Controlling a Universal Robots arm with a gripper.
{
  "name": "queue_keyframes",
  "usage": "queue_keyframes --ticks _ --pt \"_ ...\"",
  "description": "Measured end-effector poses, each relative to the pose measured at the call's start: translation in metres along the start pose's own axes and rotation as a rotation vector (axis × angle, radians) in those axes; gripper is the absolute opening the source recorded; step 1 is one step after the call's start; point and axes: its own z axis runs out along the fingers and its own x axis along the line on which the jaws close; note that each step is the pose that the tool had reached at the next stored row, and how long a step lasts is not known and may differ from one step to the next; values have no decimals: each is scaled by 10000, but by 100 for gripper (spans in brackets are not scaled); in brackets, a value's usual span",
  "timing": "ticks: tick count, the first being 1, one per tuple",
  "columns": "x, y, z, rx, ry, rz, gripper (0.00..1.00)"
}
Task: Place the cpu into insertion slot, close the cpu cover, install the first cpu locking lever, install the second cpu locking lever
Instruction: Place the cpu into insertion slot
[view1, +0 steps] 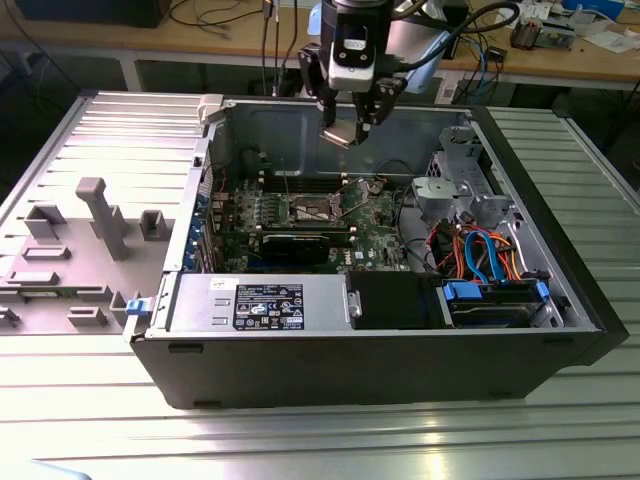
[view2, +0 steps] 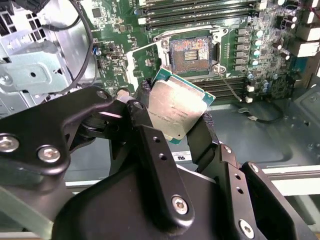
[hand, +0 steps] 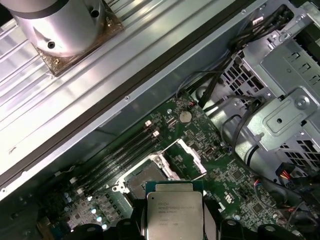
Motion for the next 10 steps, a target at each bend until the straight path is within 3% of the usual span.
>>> queue_keyframes --ticks 10 --pt "0 0 2 -15 -72 811 55"
